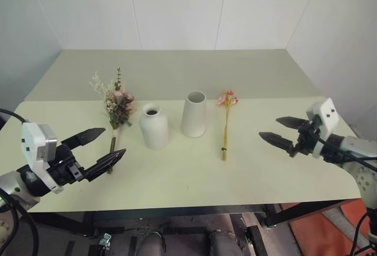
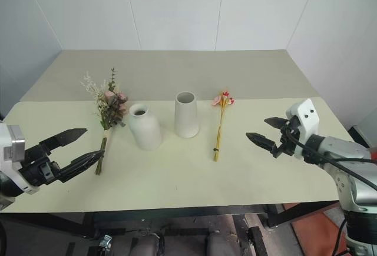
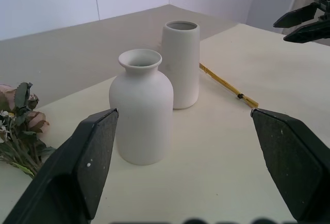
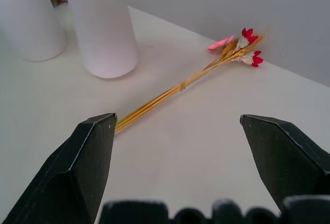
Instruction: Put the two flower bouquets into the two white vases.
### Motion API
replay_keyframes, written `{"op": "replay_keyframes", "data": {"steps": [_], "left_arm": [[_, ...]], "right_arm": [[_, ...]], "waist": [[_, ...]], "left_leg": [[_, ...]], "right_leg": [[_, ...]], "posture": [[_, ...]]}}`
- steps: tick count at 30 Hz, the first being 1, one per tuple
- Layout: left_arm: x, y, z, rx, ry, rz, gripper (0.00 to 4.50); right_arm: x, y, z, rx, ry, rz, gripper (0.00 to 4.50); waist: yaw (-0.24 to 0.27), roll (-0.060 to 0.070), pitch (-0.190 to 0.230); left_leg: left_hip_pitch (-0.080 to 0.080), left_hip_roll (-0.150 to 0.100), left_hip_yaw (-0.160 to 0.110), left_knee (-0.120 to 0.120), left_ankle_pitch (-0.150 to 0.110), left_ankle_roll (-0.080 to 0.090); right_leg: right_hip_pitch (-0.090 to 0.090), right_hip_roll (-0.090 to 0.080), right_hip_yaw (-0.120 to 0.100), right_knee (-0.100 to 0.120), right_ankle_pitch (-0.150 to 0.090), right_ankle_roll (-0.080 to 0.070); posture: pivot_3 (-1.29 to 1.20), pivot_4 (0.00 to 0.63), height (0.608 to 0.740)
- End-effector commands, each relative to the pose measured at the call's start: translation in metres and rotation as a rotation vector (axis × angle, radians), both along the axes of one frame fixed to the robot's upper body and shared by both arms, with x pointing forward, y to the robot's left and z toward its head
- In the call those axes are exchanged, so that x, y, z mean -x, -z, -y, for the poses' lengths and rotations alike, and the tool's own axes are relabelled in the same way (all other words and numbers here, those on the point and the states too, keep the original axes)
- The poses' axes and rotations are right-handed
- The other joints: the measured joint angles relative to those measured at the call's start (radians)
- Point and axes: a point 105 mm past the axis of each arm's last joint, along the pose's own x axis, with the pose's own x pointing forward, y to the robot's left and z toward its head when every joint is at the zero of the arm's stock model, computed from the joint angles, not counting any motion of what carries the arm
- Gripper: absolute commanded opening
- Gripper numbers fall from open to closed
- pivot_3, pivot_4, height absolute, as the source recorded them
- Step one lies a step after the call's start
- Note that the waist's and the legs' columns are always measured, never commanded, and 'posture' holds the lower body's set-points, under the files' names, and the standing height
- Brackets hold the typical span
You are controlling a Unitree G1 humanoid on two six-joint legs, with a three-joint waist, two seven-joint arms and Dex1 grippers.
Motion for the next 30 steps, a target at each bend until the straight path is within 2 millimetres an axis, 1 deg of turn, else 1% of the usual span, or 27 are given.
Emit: {"op": "replay_keyframes", "data": {"steps": [1,3,4,7,12,14,16,19,22,24,26,30], "left_arm": [[0.002,-0.009,0.005,-0.012,0.037,0.053,4.48],[0.001,-0.01,0.009,-0.008,0.071,0.056,4.48],[-0.001,-0.015,0.011,0.011,0.1,0.066,4.48],[-0.007,-0.029,0.015,0.034,0.173,0.097,4.48],[-0.017,-0.041,0.014,0.015,0.218,0.135,4.48],[-0.019,-0.044,0.014,0.006,0.229,0.147,4.48],[-0.021,-0.046,0.014,0.002,0.233,0.154,4.48],[-0.023,-0.048,0.015,0.016,0.232,0.167,4.48],[-0.024,-0.051,0.012,0.031,0.206,0.185,4.5],[-0.025,-0.052,0.011,0.032,0.199,0.189,4.5],[-0.024,-0.053,0.011,0.033,0.2,0.189,4.5],[-0.024,-0.05,0.011,0.024,0.195,0.182,4.5]], "right_arm": [[-0.017,-0.01,-0.006,0.005,0.061,0.022,4.5],[-0.036,-0.011,-0.015,-0.028,0.129,-0.031,4.5],[-0.048,-0.009,-0.023,-0.033,0.164,-0.105,4.5],[-0.071,-0.003,-0.041,0.0,0.237,-0.263,4.5],[-0.093,0.01,-0.064,0.118,0.287,-0.402,4.5],[-0.1,0.013,-0.071,0.154,0.299,-0.433,4.5],[-0.105,0.017,-0.075,0.193,0.303,-0.449,4.5],[-0.115,0.027,-0.085,0.274,0.293,-0.43,4.5],[-0.122,0.033,-0.092,0.317,0.275,-0.414,3.91],[-0.123,0.035,-0.095,0.33,0.261,-0.411,3.29],[-0.124,0.036,-0.098,0.326,0.244,-0.417,2.5],[-0.128,0.038,-0.1,0.348,0.243,-0.389,1.08]], "waist": [[-0.001,0.0,0.0],[-0.003,0.0,0.0],[-0.004,0.0,0.0],[-0.006,0.0,0.0],[-0.001,0.0,0.0],[-0.002,0.001,0.0],[-0.002,0.001,0.0],[-0.004,0.001,0.0],[-0.008,0.001,0.0],[-0.012,0.001,0.001],[-0.016,0.001,0.001],[-0.022,0.001,0.001]], "left_leg": [[0.0,0.0,0.0,0.0,0.0,0.0],[0.001,0.0,0.0,0.0,0.0,0.0],[0.0,0.0,0.0,0.0,0.0,0.0],[0.0,0.001,0.0,0.0,0.0,0.001],[-0.001,0.002,0.0,-0.001,0.001,0.001],[-0.005,0.002,0.0,-0.001,0.001,0.001],[-0.006,0.002,0.0,-0.001,0.001,0.001],[-0.006,0.002,0.0,-0.001,0.001,0.001],[-0.005,0.002,0.0,-0.001,0.001,0.001],[-0.005,0.002,0.0,-0.001,0.001,0.001],[-0.005,0.002,0.0,0.0,0.001,0.001],[-0.005,0.003,0.0,-0.001,0.001,0.001]], "right_leg": [[0.0,0.0,0.0,0.0,0.0,0.0],[0.0,0.0,0.0,0.001,0.0,-0.001],[-0.001,0.0,0.0,0.001,0.001,-0.001],[-0.002,0.001,0.0,0.002,0.001,-0.002],[-0.002,0.003,0.0,0.002,0.0,-0.004],[-0.005,0.003,0.0,0.002,0.002,-0.006],[-0.005,0.003,0.0,0.002,0.007,0.0],[-0.006,0.003,-0.001,0.002,0.007,0.0],[-0.006,0.003,-0.001,0.002,0.007,0.002],[-0.006,0.003,-0.001,0.003,0.008,0.003],[-0.006,0.003,-0.001,0.003,0.008,0.003],[-0.006,0.004,-0.001,0.003,0.008,0.003]], "posture": [[0.0,0.15,0.74],[0.0,0.15,0.74],[0.0,0.15,0.74],[0.0,0.15,0.74],[0.0,0.15,0.74],[0.0,0.15,0.74],[0.0,0.15,0.74],[0.0,0.15,0.74],[0.0,0.15,0.74],[0.0,0.15,0.74],[0.0,0.15,0.74],[0.0,0.15,0.74]]}}
